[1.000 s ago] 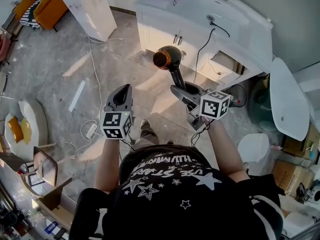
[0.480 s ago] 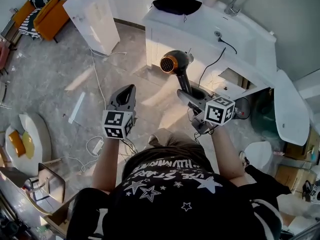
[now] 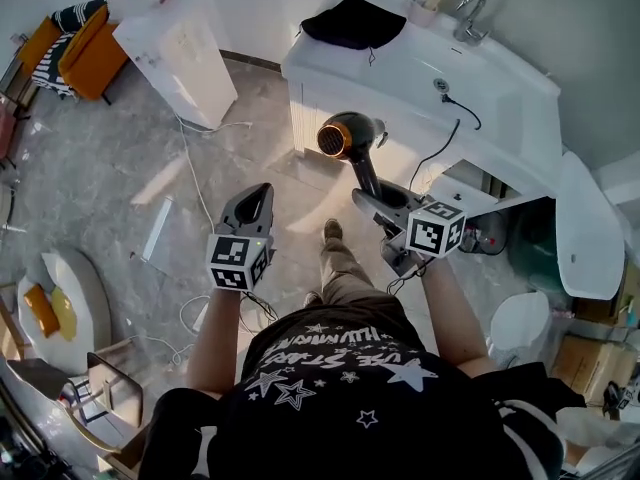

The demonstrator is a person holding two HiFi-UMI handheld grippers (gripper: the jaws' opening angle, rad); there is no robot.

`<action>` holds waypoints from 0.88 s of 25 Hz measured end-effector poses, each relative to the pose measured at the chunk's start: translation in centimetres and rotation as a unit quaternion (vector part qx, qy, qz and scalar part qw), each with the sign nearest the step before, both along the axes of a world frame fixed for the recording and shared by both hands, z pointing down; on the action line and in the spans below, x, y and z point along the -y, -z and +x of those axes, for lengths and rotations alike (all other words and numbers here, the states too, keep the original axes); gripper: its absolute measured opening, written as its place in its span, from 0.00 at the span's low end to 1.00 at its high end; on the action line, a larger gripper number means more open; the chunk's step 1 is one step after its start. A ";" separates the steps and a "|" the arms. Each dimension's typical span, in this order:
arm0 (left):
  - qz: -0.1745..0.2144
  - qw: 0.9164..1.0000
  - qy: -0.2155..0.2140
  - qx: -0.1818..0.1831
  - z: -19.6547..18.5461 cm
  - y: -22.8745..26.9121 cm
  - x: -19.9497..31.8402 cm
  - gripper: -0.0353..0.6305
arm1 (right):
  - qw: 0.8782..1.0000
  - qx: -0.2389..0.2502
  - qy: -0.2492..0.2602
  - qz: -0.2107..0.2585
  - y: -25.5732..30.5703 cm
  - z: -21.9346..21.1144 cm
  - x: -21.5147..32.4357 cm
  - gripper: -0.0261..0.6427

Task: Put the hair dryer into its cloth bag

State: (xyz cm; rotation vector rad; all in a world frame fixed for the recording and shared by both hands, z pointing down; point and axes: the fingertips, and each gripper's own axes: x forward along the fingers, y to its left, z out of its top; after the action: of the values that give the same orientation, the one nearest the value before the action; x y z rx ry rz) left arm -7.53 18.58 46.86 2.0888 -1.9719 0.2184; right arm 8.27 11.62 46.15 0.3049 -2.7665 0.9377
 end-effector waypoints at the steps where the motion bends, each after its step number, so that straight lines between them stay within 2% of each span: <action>1: 0.000 1.000 0.002 0.001 -0.7 0.1 1.1 0.07 | 1.000 0.000 0.003 0.000 -0.1 -0.7 1.2 0.32; 7: 0.002 1.000 0.017 0.014 -5.0 1.1 8.6 0.07 | 0.999 -0.010 0.039 0.016 0.2 -4.6 8.3 0.32; 13: -0.004 0.999 0.029 0.019 -7.4 1.7 15.8 0.07 | 0.998 -0.006 0.063 0.001 0.1 -7.2 15.1 0.32; 22: -0.011 0.999 0.039 0.033 -9.5 1.6 22.2 0.08 | 0.994 -0.004 0.109 0.000 -0.3 -9.4 20.1 0.32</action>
State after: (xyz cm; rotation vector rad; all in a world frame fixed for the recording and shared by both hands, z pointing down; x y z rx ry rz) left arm -17.02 -3.62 45.22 2.0116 -2.0744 0.2966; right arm -1.13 -8.49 46.40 0.0045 -2.7221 0.8781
